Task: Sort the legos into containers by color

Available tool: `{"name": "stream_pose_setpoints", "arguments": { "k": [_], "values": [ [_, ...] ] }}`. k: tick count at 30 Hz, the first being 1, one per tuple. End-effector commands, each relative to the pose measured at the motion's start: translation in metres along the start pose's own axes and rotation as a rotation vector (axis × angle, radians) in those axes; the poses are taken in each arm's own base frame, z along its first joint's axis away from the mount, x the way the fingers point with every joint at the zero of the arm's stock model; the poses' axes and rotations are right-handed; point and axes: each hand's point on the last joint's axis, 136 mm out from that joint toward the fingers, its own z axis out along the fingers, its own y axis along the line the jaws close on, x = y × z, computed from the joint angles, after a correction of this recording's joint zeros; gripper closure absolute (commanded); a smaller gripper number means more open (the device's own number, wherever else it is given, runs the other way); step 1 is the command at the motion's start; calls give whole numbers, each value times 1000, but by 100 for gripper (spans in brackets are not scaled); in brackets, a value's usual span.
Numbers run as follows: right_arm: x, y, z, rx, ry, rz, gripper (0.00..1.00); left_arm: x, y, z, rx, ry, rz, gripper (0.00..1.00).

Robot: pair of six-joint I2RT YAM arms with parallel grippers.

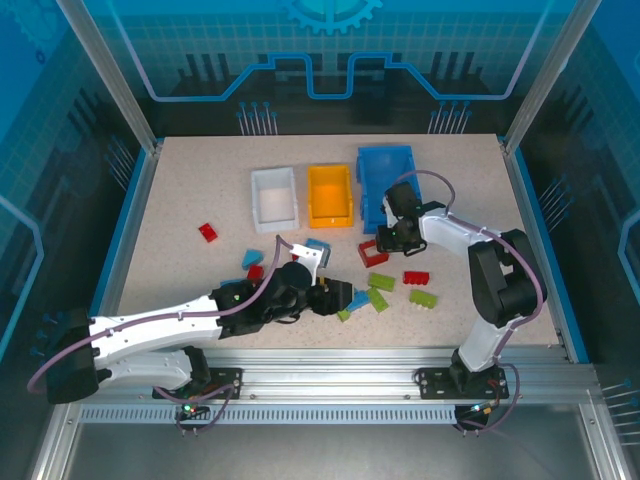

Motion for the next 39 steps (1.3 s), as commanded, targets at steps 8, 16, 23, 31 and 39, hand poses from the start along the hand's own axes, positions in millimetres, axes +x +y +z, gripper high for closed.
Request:
{"name": "stream_pose_setpoints", "arguments": {
  "k": [8, 16, 23, 31, 39],
  "values": [
    [-1, 14, -24, -9, -49, -2, 64, -6, -1, -9, 0, -30, 10, 30],
    [1, 17, -17, -22, -33, -10, 60, -5, 12, -19, -35, -56, -3, 25],
    [5, 18, 5, -25, 17, -11, 65, -9, 27, -39, -59, -108, -16, 18],
    [10, 14, 16, -6, 31, -4, 75, -3, 34, -42, -76, -96, -25, 17],
    [6, 2, -33, 80, -76, 21, 90, -7, 29, -37, -82, -92, -17, 18]
  ]
}}
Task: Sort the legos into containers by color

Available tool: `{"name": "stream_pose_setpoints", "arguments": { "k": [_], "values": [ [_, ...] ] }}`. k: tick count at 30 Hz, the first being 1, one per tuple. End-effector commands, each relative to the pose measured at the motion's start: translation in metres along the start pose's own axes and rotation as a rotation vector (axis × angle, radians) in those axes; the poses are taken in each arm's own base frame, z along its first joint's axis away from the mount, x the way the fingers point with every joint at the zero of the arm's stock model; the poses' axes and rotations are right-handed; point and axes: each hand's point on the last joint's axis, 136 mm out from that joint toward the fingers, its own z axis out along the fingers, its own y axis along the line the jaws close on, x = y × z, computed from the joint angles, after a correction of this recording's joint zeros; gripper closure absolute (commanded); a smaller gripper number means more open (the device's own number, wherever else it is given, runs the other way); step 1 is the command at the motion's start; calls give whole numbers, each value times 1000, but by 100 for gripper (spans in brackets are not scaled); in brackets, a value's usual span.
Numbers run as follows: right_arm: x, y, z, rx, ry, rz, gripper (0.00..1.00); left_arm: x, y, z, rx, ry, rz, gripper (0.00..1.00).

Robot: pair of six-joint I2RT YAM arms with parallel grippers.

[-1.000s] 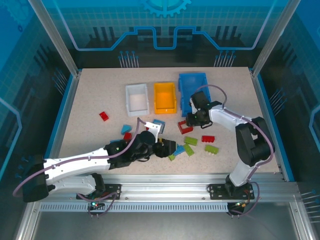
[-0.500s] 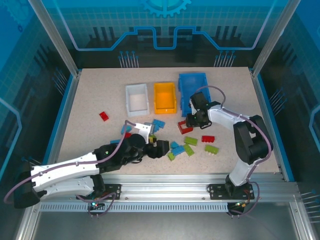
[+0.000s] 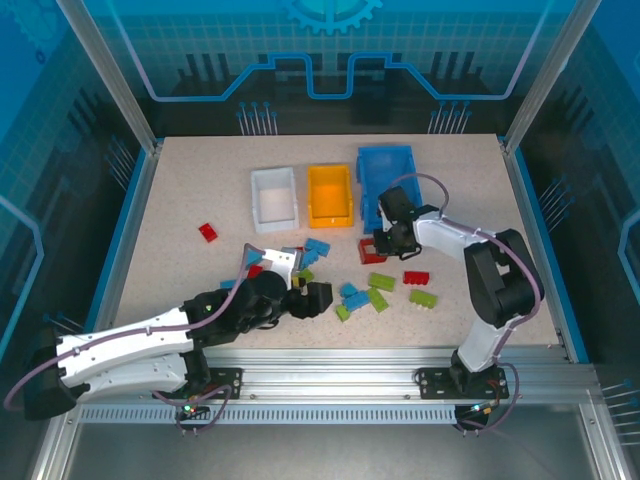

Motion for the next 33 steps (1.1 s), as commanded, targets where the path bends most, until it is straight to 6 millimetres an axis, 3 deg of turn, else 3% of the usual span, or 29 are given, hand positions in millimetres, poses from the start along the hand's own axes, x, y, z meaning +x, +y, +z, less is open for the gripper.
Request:
{"name": "stream_pose_setpoints", "arguments": {
  "k": [1, 4, 8, 15, 24, 28, 33],
  "values": [
    [-5, -10, -43, 68, -89, 33, 92, -6, -3, 1, -20, -7, 6, 18],
    [-18, -24, -72, 130, -151, 75, 96, -14, -13, 5, -19, -11, 29, 18],
    [-44, -36, -83, 181, -185, 125, 97, -30, -27, 13, -29, -32, 86, 18],
    [-94, -47, -63, 268, -195, 179, 99, -52, -45, 23, -35, -62, 113, 18],
    [-111, -48, -10, 281, -112, 156, 99, -63, -21, 20, -118, -64, 69, 18],
    [-110, -47, -9, 274, -113, 155, 81, -62, -10, 17, -152, -54, 53, 18],
    [-116, -43, -31, 257, -160, 153, 69, -58, 6, 14, -209, -37, 28, 18]
  ]
}}
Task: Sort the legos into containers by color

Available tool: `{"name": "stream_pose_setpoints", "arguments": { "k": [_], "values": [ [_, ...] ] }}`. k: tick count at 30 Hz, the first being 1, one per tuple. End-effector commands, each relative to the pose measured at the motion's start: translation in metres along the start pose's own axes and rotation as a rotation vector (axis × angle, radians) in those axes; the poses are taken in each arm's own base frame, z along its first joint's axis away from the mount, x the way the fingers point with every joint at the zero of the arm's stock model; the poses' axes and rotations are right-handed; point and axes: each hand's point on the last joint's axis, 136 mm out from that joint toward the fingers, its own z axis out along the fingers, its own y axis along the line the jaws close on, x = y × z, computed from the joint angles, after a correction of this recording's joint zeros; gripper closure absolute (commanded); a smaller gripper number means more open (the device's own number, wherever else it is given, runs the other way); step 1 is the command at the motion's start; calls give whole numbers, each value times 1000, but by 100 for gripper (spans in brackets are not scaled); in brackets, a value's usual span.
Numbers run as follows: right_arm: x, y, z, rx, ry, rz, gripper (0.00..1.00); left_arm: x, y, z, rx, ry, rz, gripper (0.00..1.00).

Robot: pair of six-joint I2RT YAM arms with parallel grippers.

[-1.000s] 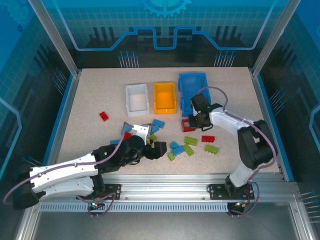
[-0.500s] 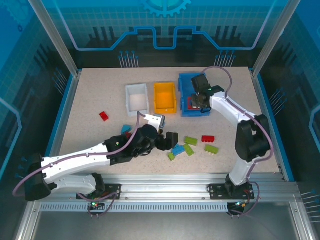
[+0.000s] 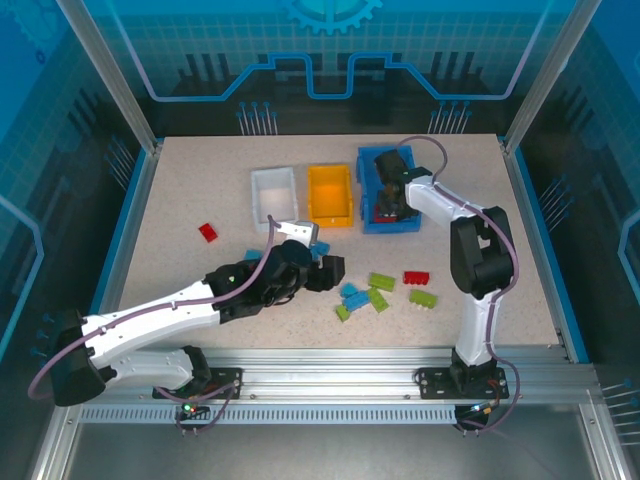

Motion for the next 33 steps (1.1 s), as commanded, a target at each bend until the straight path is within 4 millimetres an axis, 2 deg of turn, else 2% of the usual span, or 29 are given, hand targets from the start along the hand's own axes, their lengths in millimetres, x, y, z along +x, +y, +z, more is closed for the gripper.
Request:
{"name": "stream_pose_setpoints", "arguments": {
  "k": [1, 5, 8, 11, 13, 17, 20, 22, 25, 28, 33],
  "values": [
    [-18, -3, -33, -28, -68, 13, 68, -7, 13, -10, -53, -12, -30, 19],
    [-28, -6, -63, -42, -122, 22, 67, -4, 28, -13, -105, 9, -49, 19],
    [-35, -8, -101, -61, -205, 24, 66, -1, 47, -18, -167, 38, -66, 20],
    [-31, -6, -143, -115, -296, 25, 64, 6, 69, -22, -225, 89, -82, 20],
    [-18, 5, -169, -195, -352, 8, 60, 14, 83, -23, -263, 133, -78, 20],
    [33, 39, -202, -461, -389, -38, 50, 30, 98, -20, -270, 235, -54, 20],
    [87, 66, -219, -696, -372, -77, 40, 45, 96, -8, -209, 343, -18, 21],
    [129, 80, -220, -781, -324, -114, 35, 55, 96, 3, -191, 407, 32, 21],
    [174, 90, -221, -841, -273, -150, 29, 65, 100, 21, -201, 489, 102, 21],
    [201, 86, -216, -836, -242, -131, 25, 72, 109, 40, -235, 546, 164, 21],
    [219, 74, -214, -853, -229, -63, 23, 79, 125, 67, -272, 574, 198, 21]
  ]
}}
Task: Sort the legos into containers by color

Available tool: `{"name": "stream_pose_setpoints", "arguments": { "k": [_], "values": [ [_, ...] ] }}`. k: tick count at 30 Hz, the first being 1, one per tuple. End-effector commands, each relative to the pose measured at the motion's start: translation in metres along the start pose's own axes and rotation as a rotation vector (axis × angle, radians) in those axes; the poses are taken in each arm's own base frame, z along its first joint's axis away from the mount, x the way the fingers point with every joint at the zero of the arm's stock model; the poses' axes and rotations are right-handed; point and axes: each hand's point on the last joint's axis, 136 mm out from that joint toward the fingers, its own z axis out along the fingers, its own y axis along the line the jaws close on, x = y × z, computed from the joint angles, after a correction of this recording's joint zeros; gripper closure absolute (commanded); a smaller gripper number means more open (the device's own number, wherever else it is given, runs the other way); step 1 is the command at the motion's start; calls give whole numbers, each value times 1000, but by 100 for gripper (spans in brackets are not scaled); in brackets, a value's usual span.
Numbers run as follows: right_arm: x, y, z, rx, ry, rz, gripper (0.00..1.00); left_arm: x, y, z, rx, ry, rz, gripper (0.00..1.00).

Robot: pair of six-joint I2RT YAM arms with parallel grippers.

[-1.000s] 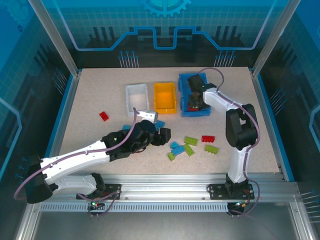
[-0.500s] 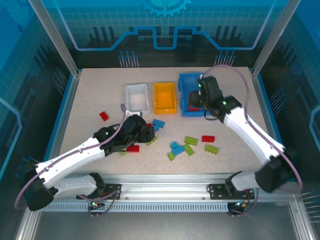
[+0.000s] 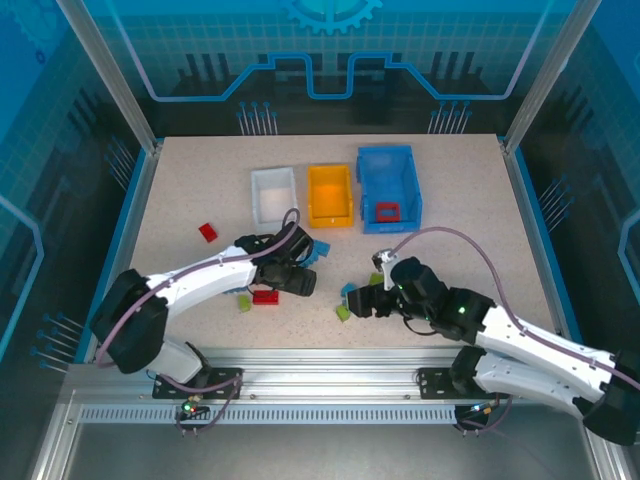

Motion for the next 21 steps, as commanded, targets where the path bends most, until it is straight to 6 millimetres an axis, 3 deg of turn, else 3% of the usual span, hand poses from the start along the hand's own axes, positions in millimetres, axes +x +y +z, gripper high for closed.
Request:
{"name": "stream_pose_setpoints", "arguments": {
  "k": [1, 6, 12, 17, 21],
  "values": [
    [-5, 1, -8, -16, -67, 87, 23, -17, -4, 6, 13, -22, 61, 21],
    [-7, 0, -16, -6, -75, 89, 21, -21, -5, 25, -3, -7, 84, 25],
    [-8, 3, -10, 1, -50, 83, 21, -24, -4, 46, -24, 22, 93, 34],
    [-11, 6, -10, -6, -55, 91, 22, -19, -6, 57, -16, 33, 82, 54],
    [-18, 4, -17, 16, -84, 91, 22, -20, -12, 49, 17, -1, 68, 68]
  ]
}}
